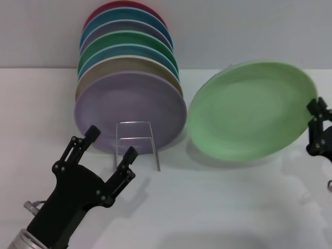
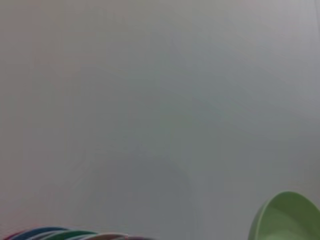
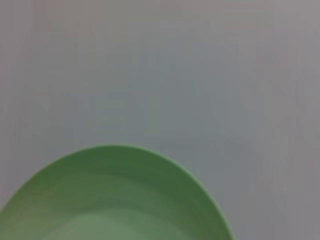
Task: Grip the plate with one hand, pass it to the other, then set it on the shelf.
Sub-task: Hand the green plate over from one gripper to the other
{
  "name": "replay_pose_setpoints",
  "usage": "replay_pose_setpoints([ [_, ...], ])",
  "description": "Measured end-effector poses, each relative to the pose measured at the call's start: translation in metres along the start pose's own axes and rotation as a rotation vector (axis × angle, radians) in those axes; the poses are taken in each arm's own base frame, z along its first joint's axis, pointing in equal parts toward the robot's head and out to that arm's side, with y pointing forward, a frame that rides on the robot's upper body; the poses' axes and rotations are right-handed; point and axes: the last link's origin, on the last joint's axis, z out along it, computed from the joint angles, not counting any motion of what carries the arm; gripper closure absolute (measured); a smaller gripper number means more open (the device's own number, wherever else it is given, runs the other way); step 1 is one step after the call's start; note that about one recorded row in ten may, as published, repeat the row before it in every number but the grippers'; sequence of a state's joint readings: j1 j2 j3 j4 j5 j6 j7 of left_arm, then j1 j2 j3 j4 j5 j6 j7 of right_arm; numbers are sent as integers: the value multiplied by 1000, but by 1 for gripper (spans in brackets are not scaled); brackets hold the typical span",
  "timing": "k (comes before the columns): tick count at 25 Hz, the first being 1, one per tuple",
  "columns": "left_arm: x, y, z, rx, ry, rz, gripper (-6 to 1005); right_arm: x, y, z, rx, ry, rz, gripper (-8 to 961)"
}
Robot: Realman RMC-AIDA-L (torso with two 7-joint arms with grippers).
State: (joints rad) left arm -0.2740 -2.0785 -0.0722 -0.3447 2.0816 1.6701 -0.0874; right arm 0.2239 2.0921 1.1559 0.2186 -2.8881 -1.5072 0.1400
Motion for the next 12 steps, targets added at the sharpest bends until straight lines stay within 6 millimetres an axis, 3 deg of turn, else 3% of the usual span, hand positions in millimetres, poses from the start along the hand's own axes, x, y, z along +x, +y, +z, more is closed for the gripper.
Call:
replay_pose_setpoints([
  [12,-5,6,-4,-16,-32,28,239,-1,17,2,-114,-9,-2,936],
])
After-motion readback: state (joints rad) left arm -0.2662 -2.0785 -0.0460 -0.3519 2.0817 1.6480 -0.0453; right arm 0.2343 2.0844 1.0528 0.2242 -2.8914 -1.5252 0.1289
